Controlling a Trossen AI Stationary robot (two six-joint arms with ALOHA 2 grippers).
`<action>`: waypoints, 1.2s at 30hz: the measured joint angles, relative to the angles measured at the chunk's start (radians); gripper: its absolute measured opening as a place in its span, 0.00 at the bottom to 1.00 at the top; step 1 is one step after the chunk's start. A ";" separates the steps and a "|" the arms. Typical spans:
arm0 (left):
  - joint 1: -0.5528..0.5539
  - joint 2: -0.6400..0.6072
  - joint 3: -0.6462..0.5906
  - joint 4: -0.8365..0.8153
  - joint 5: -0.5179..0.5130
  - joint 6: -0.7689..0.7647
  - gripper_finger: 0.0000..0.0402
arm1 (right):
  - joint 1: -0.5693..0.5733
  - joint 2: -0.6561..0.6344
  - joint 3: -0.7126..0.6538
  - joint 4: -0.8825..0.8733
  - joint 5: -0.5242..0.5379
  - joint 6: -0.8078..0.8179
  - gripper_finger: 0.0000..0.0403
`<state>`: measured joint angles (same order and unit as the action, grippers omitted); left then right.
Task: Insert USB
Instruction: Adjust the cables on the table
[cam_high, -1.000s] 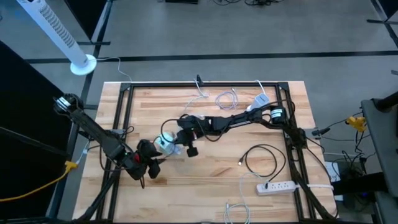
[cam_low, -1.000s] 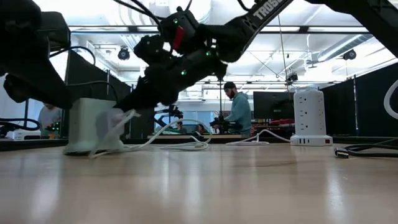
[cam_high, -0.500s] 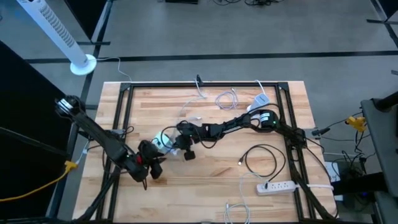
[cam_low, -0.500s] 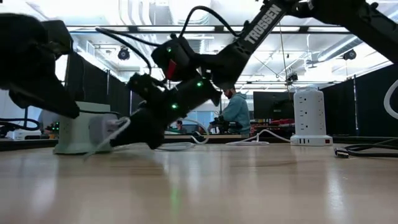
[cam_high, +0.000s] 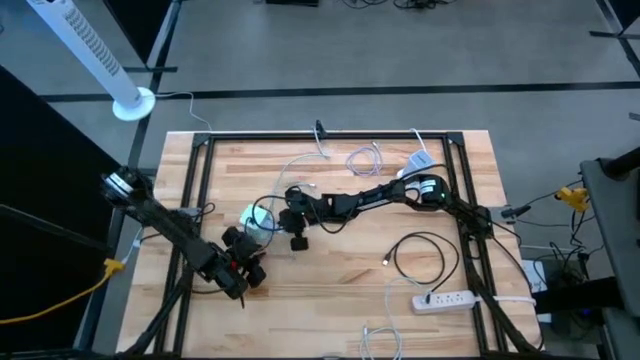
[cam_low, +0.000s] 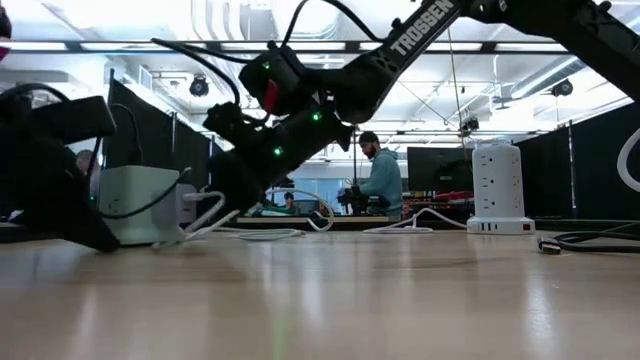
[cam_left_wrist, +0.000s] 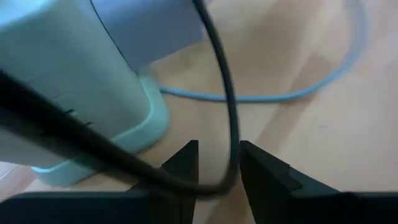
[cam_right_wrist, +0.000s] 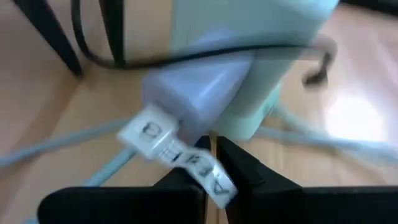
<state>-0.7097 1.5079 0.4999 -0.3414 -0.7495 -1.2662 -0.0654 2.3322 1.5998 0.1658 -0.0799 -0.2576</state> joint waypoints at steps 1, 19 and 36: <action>0.000 0.023 0.000 0.002 -0.004 -0.004 0.26 | -0.002 0.000 0.005 0.003 0.001 0.006 0.03; 0.035 0.128 -0.029 0.006 -0.307 -0.105 0.26 | 0.020 0.000 0.009 -0.126 -0.463 0.201 0.03; 0.040 0.128 -0.051 0.016 -0.276 -0.169 0.26 | 0.056 -0.127 0.009 -0.372 -0.170 0.081 0.03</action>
<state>-0.6693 1.6356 0.4490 -0.3250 -1.0258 -1.4357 -0.0090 2.2050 1.6089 -0.2062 -0.2503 -0.1768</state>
